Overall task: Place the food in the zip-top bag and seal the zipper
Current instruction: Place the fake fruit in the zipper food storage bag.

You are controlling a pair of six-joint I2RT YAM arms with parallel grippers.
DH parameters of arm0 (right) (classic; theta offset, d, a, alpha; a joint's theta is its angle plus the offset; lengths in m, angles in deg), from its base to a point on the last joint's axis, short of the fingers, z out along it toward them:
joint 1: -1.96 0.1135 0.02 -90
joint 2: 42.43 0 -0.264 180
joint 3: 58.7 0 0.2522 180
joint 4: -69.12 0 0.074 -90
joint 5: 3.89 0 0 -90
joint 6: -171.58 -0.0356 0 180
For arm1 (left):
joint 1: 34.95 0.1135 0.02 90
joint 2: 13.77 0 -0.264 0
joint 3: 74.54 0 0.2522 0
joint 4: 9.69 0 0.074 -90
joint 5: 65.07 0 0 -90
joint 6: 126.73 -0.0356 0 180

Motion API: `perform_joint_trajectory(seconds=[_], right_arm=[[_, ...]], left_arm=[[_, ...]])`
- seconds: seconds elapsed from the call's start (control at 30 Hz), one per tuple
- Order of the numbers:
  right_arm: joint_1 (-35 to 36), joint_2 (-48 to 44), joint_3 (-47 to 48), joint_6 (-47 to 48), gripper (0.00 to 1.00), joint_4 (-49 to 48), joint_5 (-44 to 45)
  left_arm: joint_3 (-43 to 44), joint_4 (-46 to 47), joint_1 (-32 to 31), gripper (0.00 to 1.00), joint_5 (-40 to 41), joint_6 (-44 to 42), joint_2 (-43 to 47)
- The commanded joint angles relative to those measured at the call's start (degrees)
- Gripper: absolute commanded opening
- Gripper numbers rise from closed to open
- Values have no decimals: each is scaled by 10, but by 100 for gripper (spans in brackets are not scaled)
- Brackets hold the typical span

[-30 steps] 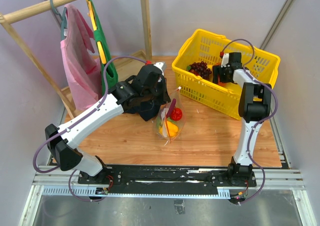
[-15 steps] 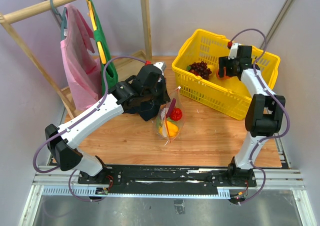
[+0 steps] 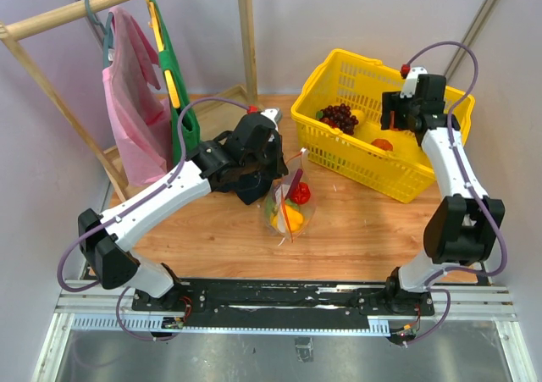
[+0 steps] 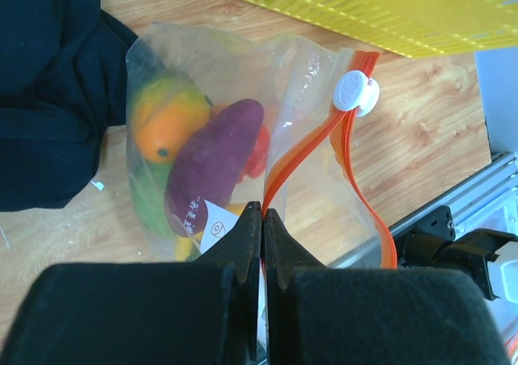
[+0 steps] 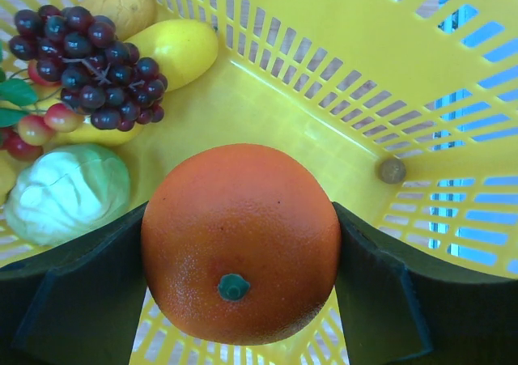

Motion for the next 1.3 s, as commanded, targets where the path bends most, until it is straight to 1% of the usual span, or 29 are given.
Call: perform_joint_trajectory(seconds=[0.0,0.17,0.37,0.5,0.67,0.77,0.9,1.0,1.13,1.2,1.27], right_arm=[[15,-61,-18,-14,37,27,2],[51,-136,-35,-19,37,44,-7],[119,-222,-40,-21,37,76,5],[180,-278,-47,-33,37,87,-5],[288,-334,-80,-63,37,76,-2],[352,-366,-124,-93,37,44,-11],[413,-396,-190,-136,37,-26,-27],[444,-404,-226,-169,38,-79,-50],[483,-397,-258,-182,40,-123,-57],[492,-393,-276,-187,41,-139,-52],[495,-391,-288,-196,41,-158,-67]], left_arm=[[-4,27,-4,0,1,-11,19],[-4,30,-4,0,1,-12,18],[-2,32,-3,0,4,-14,20],[-3,39,-2,0,8,-12,23],[-6,46,-2,0,16,-6,28],[-13,56,-2,0,20,-3,34],[-27,72,-2,0,23,3,48],[-42,86,-2,0,27,8,58],[-54,95,-2,0,30,16,65],[-59,98,-2,0,31,20,68],[-61,99,-2,0,31,21,68]])
